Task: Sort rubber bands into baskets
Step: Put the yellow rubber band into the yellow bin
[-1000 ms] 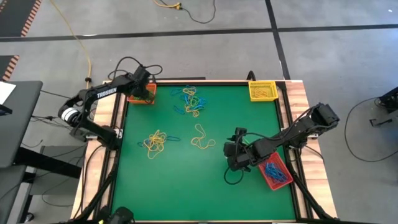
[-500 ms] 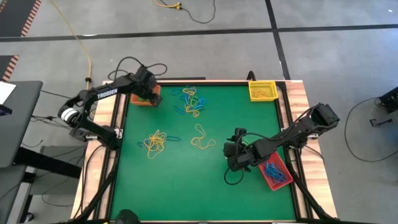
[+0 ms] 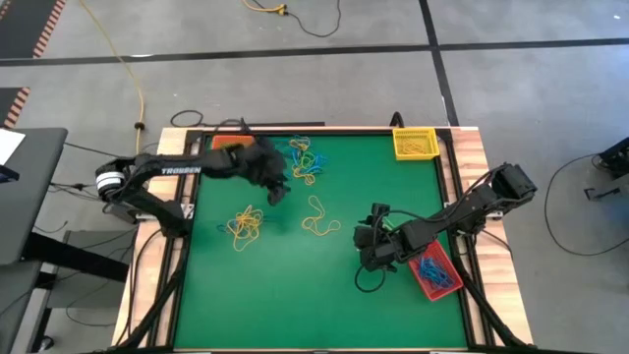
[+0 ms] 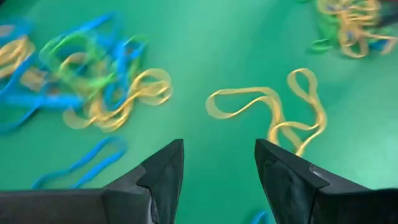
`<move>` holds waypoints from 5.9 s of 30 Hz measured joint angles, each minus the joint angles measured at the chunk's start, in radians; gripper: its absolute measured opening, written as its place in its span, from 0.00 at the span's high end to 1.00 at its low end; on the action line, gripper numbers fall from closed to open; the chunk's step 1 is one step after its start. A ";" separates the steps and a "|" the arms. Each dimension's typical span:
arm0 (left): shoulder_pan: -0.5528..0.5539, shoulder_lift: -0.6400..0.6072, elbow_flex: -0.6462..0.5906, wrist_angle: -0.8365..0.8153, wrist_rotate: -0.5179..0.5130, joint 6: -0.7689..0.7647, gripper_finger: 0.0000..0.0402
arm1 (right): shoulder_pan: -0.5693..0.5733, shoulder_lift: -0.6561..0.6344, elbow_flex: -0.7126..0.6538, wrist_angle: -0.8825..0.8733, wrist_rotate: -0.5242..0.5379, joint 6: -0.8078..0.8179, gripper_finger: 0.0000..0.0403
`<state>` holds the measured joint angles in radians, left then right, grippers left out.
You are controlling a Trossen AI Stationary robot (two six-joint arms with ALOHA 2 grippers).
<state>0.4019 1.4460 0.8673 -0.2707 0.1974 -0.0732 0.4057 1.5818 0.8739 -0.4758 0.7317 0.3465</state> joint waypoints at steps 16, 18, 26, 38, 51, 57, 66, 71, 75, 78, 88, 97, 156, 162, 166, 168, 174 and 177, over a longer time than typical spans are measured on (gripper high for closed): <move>-0.422 0.000 -0.005 0.187 -0.323 -0.020 0.54 | -0.023 0.000 -0.027 0.046 -0.027 0.023 0.53; -0.458 -0.001 -0.011 0.205 -0.362 -0.021 0.54 | -0.031 0.000 -0.027 0.051 -0.034 0.018 0.53; -0.557 -0.001 -0.062 0.299 -0.471 -0.022 0.54 | -0.063 0.000 -0.027 0.051 -0.080 0.011 0.53; -0.594 -0.001 -0.135 0.403 -0.523 -0.038 0.54 | -0.063 0.000 -0.026 0.104 -0.082 -0.004 0.53; -0.594 -0.001 -0.206 0.505 -0.524 -0.048 0.54 | -0.105 0.000 -0.024 0.189 -0.105 -0.059 0.53; -0.594 -0.001 -0.206 0.510 -0.524 -0.048 0.54 | -0.162 0.000 -0.019 0.390 -0.206 -0.164 0.53; -0.613 -0.001 -0.206 0.510 -0.525 -0.051 0.54 | -0.249 0.064 -0.018 0.638 -0.421 -0.303 0.53; -0.633 0.000 -0.206 0.510 -0.525 -0.052 0.54 | -0.296 0.152 -0.018 0.710 -0.494 -0.302 0.53; -0.641 0.000 -0.206 0.510 -0.528 -0.052 0.54 | -0.298 0.211 -0.003 0.745 -0.498 -0.302 0.53; -0.642 0.000 -0.206 0.510 -0.536 -0.052 0.54 | -0.298 0.262 0.022 0.750 -0.525 -0.302 0.53; -0.650 0.000 -0.206 0.507 -0.537 -0.052 0.54 | -0.304 0.353 0.067 0.671 -0.525 -0.291 0.57; -0.650 0.000 -0.205 0.507 -0.538 -0.045 0.54 | -0.304 0.348 0.067 0.657 -0.548 -0.324 0.96; -0.665 0.000 -0.205 0.510 -0.553 -0.055 0.54 | -1.046 -0.415 0.060 -0.222 -0.001 -0.291 0.96; -0.665 0.000 -0.205 0.510 -0.553 -0.055 0.54 | -1.137 -0.415 0.010 -0.199 -0.066 -0.295 0.96; -0.665 0.000 -0.205 0.514 -0.553 -0.055 0.54 | -1.181 -0.415 -0.046 -0.131 -0.136 -0.294 0.96; -0.665 0.000 -0.205 0.515 -0.553 -0.055 0.54 | -1.203 -0.415 -0.073 -0.092 -0.176 -0.292 0.96; -0.665 0.000 -0.205 0.516 -0.553 -0.057 0.54 | -1.252 -0.415 -0.141 -0.028 -0.240 -0.268 0.96; -0.665 0.000 -0.205 0.516 -0.553 -0.056 0.54 | -1.267 -0.415 -0.164 -0.013 -0.284 -0.267 0.96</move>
<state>-0.2630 1.4460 0.6621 0.2455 -0.3553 -0.1295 -0.8608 1.1667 0.7095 -0.4887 0.4477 0.0792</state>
